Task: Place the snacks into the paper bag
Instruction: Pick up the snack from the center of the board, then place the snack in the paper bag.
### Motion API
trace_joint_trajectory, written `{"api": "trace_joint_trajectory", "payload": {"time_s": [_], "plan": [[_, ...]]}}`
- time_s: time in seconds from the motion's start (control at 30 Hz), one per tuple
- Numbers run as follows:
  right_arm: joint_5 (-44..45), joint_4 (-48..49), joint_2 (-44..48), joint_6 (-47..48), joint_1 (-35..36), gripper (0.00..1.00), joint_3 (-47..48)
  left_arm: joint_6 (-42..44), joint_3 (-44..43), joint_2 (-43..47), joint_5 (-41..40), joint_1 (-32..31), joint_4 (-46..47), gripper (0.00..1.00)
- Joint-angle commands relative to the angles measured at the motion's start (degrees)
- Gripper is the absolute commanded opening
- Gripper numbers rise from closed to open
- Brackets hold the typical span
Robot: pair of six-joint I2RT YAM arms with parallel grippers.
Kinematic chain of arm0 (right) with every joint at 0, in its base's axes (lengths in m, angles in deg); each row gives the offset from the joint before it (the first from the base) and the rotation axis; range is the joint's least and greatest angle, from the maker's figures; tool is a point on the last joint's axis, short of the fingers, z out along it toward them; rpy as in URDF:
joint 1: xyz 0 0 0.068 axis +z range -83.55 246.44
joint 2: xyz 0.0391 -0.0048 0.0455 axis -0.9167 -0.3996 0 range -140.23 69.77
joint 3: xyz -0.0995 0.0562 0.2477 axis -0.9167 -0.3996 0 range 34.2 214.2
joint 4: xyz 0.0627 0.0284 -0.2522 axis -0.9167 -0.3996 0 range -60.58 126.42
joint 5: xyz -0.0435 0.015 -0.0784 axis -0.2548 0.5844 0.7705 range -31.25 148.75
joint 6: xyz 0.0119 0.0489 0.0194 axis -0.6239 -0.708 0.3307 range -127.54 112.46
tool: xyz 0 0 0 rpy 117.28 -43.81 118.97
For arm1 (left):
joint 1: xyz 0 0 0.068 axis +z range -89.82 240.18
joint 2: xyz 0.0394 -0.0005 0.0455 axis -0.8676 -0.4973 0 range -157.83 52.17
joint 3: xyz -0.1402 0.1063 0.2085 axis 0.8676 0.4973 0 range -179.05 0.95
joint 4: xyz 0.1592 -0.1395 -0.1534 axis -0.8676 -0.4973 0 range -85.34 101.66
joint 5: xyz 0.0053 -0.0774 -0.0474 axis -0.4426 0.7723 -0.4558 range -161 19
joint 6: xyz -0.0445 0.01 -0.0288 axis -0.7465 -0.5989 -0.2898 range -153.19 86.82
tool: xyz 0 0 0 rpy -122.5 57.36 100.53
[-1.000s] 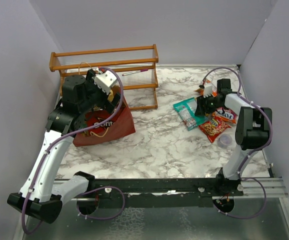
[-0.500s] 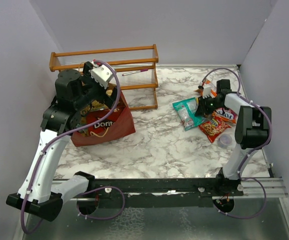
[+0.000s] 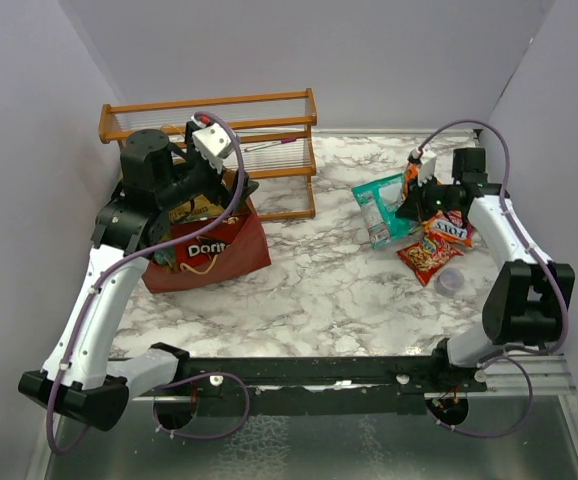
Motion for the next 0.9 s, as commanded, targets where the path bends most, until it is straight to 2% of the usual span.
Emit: {"api": "trace_joint_trajectory", "payload": {"time_s": [0.0, 0.23, 0.33, 0.5, 0.73, 0.87], "plan": [[-7.0, 1.8, 7.3, 2.5, 0.3, 0.01, -2.7, -3.3, -1.5, -1.6, 8.8, -0.1, 3.9, 0.93], [-13.3, 8.6, 16.2, 2.9, 0.3, 0.01, -9.0, -5.8, -3.1, -6.4, 15.0, -3.1, 5.9, 0.9], [-16.2, 11.6, 20.0, 2.7, 0.4, 0.01, -12.0, -5.5, -3.0, -7.9, 13.9, -6.3, 6.8, 0.88], [-20.9, 10.7, 25.7, 3.1, 0.5, 0.01, -12.6, -3.7, -2.7, -10.6, 10.9, -13.0, 7.4, 0.87], [-26.2, 11.9, 33.4, 1.2, 0.6, 0.01, -14.6, -6.4, -2.2, -17.5, 10.7, -18.7, 12.4, 0.86], [-28.9, 11.6, 37.6, 0.9, 0.7, 0.01, -15.1, -7.8, -5.5, -22.8, 12.5, -19.9, 14.0, 0.86]]}}
